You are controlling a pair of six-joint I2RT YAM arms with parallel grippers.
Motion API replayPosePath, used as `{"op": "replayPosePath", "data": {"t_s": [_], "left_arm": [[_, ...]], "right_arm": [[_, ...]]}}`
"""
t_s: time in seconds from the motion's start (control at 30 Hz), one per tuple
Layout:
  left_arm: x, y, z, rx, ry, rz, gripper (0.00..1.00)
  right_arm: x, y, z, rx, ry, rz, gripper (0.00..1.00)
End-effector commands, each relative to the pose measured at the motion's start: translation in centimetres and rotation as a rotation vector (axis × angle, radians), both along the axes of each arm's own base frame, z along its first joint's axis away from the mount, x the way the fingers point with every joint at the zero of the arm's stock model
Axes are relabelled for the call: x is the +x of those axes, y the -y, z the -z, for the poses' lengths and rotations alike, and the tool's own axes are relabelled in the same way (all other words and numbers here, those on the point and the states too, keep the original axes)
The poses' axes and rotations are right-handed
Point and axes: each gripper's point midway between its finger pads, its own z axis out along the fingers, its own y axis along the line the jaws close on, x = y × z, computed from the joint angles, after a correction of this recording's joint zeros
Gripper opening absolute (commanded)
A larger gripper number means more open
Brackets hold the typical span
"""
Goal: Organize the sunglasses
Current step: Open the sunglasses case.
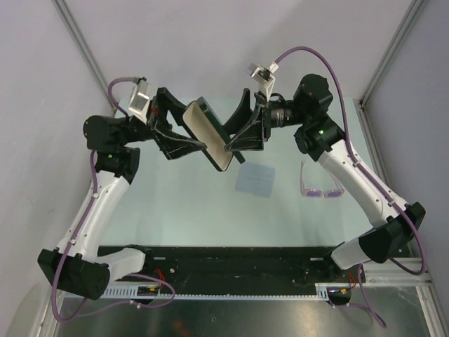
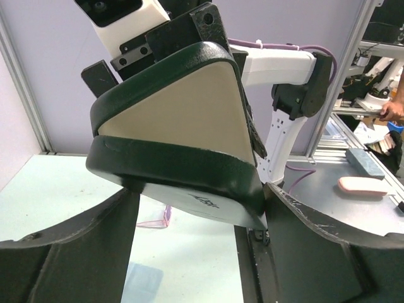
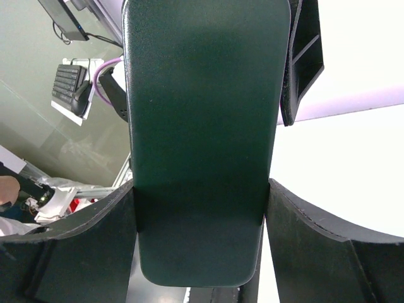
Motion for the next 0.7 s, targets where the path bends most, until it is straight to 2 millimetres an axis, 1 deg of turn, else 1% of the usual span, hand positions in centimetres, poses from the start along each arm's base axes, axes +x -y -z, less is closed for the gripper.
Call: {"op": "replayPosePath", "data": {"t_s": [0.0, 0.1, 0.27, 0.53, 0.6, 0.67], "left_arm": [[-1.0, 0.1, 1.0, 0.064, 0.077, 0.082, 0.5], [-0.4, 0.3, 1.3, 0.066, 0.057, 0.08, 0.5], [0.0, 0.3, 1.5, 0.064, 0.052, 0.076, 0.5], [0.6, 0.5, 1.6, 0.054, 0.033, 0.058, 0.5], [1.2, 0.5, 1.5, 0.041, 0.017, 0.039, 0.52], [1.4, 0.6, 1.3, 0.034, 0.008, 0.03, 0.58]], "right_arm": [[-4.4, 2.3, -3.7, 0.073, 0.128, -0.082, 0.15], [-4.5, 2.4, -3.8, 0.073, 0.128, -0.08, 0.13], [-4.4, 2.5, -3.7, 0.07, 0.12, -0.069, 0.12], [-3.4, 2.8, -3.5, 0.06, 0.096, -0.036, 0.1], [-3.3, 2.9, -3.5, 0.061, 0.094, -0.028, 0.09], [-3.1, 2.8, -3.3, 0.059, 0.087, -0.017, 0.09]]}}
